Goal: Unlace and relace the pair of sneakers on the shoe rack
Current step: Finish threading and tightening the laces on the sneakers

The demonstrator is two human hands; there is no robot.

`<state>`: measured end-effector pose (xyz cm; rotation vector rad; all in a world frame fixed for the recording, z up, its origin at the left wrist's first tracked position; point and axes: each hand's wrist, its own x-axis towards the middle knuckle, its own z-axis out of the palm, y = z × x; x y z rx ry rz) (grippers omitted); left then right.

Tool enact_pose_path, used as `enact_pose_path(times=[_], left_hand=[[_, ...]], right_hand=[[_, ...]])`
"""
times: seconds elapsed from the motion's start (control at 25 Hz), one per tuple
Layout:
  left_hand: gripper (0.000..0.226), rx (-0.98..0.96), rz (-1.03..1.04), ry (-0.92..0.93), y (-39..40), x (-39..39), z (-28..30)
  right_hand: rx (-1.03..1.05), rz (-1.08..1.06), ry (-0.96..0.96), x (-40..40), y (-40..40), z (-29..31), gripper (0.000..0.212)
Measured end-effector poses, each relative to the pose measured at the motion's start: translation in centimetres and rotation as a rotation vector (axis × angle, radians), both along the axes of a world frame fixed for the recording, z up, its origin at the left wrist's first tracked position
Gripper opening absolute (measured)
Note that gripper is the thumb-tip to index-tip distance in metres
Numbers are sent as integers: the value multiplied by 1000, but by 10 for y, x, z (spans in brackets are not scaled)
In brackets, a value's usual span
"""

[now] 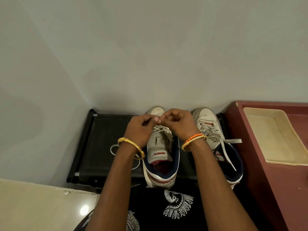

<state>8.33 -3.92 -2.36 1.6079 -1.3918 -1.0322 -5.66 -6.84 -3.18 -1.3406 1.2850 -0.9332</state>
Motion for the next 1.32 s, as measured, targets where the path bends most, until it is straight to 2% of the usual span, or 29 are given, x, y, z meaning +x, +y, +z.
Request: enact_pose_path(times=[0.16,0.24,0.32,0.44,0.52,0.68,0.88,1.16,1.24,1.32], left_hand=[[16,42,109,-216,-5,-9,-17],[16,99,131,-348,-9,-10,-24],[16,139,108,-523,-11,-16,-27],[15,153,68,-636,-13,-23,-32],[16,191,69,-612,-16,-22,-33],[12,239,53,-517,-19,-24,-33],[3,244,69,-412,-22,-32,-35],[22,247,65,-444,-23,-33,-34],[27,259,71,-380,-24,-33,-38],[30,257,84,-245,-26,-32,-42]], right_hand=[[239,38,182,-6,-2,-12,31],[361,98,255,-8,-5,-14,26],[386,116,350,-8,-10,-13,18],[424,98,464,-11,-16,-9,20],[489,107,434,-14,-17,-3,21],[636,30,252,-19,-15,1,21],[685,-17,188,-23,-17,-3,19],[673,-6,191,-25,-19,-11,15],[679,-31,128,-25,-19,-15,7],[711,-56,45,-25,-19,-22,9]])
